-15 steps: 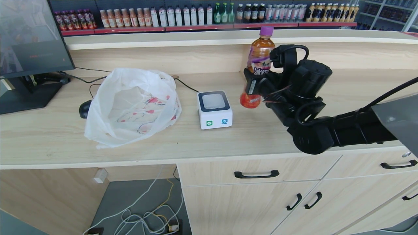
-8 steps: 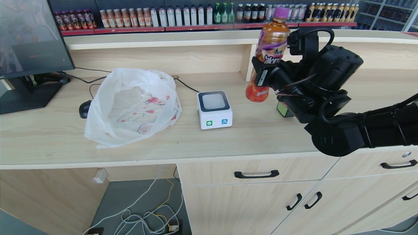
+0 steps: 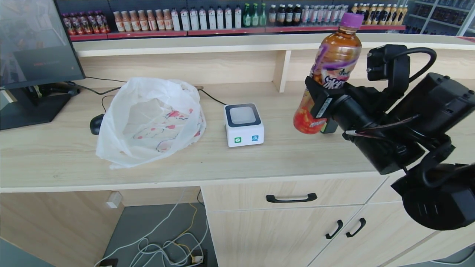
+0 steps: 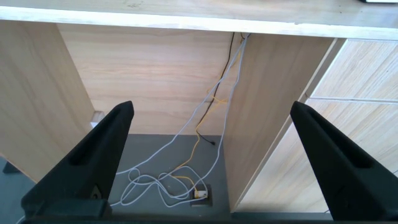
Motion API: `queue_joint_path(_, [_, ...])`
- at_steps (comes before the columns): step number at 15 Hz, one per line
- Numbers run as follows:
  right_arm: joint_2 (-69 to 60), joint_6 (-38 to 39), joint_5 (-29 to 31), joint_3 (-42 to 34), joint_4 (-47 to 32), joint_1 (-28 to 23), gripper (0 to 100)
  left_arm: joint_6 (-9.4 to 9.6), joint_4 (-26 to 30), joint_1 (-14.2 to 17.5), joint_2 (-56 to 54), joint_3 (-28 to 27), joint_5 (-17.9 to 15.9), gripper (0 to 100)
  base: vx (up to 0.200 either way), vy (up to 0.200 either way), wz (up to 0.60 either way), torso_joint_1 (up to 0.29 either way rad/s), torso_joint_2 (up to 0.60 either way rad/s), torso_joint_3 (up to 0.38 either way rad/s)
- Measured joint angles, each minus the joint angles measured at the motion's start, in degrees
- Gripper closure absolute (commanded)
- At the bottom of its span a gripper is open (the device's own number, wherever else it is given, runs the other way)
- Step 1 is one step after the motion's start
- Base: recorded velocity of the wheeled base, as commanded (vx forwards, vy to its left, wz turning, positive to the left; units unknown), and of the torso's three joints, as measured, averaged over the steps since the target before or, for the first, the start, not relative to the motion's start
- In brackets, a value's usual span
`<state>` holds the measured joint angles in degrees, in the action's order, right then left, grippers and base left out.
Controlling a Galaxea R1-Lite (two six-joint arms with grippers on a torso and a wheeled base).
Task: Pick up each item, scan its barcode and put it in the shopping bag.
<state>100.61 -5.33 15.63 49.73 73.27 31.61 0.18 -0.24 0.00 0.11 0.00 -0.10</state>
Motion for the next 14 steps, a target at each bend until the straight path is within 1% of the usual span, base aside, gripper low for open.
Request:
queue_joint_path(2, [-2.5,-1.2,0.2,-4.3,2.4,1.0,100,0.0,0.0,0.0,0.0,0.0,0.0,0,0.0,0.0,0.0,0.0,0.0,0.0])
queue_joint_path(4, [-4.1,-3.2,0.2,-9.0,8.2,2.3,100,0.0,0.0,0.0,0.0,0.0,0.0,0,0.0,0.0,0.0,0.0,0.0,0.0])
queue_joint_path(7, [-5.2,-5.7,0.4,-17.0,14.9,5.9,100,0.0,0.0,0.0,0.0,0.0,0.0,0,0.0,0.0,0.0,0.0,0.0,0.0])
queue_joint_path(9, [-6.5,-7.2,0.4,-20.9,16.3,7.4,100,0.0,0.0,0.0,0.0,0.0,0.0,0,0.0,0.0,0.0,0.0,0.0,0.0])
queue_joint_path(14, [-10.8,-8.2,0.4,-28.9,16.6,10.0,100,0.0,0.0,0.0,0.0,0.0,0.0,0,0.0,0.0,0.0,0.0,0.0,0.0])
